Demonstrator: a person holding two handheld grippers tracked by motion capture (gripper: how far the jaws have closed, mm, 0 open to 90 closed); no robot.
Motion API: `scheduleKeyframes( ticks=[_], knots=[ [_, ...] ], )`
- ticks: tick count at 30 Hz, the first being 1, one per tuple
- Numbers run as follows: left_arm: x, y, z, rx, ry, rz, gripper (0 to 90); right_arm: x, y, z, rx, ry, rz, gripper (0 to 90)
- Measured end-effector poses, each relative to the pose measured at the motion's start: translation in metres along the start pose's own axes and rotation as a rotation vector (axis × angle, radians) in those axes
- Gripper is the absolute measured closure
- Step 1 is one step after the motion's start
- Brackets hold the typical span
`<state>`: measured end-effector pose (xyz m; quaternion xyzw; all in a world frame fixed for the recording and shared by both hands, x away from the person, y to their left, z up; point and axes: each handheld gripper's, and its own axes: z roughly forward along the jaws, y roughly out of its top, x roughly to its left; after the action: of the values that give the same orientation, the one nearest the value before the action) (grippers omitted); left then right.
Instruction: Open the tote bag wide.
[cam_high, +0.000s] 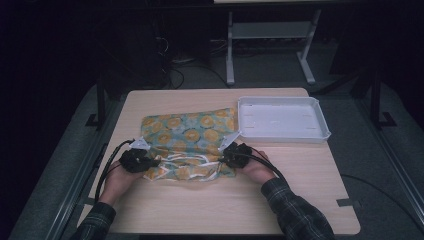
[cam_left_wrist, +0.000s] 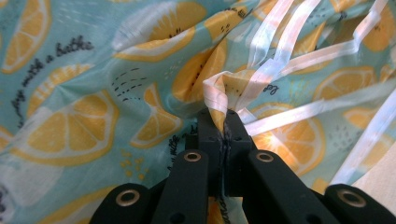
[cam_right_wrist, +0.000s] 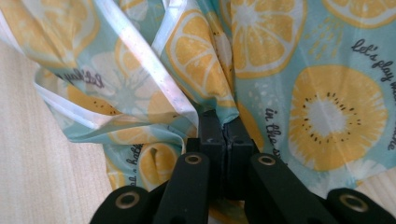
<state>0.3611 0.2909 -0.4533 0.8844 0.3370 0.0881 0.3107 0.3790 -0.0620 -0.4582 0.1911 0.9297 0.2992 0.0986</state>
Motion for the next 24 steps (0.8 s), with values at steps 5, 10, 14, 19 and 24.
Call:
scheduleKeyframes(
  ticks=[5, 10, 14, 19, 24],
  knots=[
    [0.001, 0.000, 0.002, 0.008, -0.010, -0.007, 88.6, 0.002, 0.000, 0.000, 0.000, -0.003, -0.002, 88.3],
    [-0.003, 0.000, 0.000, 0.030, -0.020, -0.002, 88.9, 0.003, -0.002, -0.001, 0.003, 0.018, -0.023, 88.4],
    [-0.012, 0.000, -0.003, 0.069, -0.029, 0.029, 89.0, 0.007, -0.003, -0.004, 0.011, 0.028, -0.039, 88.5],
    [-0.026, -0.008, -0.009, 0.085, -0.058, 0.032, 89.0, 0.015, -0.007, -0.008, 0.016, 0.038, -0.066, 88.5],
    [-0.037, -0.013, -0.014, 0.099, -0.078, 0.046, 89.0, 0.025, -0.010, -0.012, 0.028, 0.051, -0.106, 88.5]
  ],
)
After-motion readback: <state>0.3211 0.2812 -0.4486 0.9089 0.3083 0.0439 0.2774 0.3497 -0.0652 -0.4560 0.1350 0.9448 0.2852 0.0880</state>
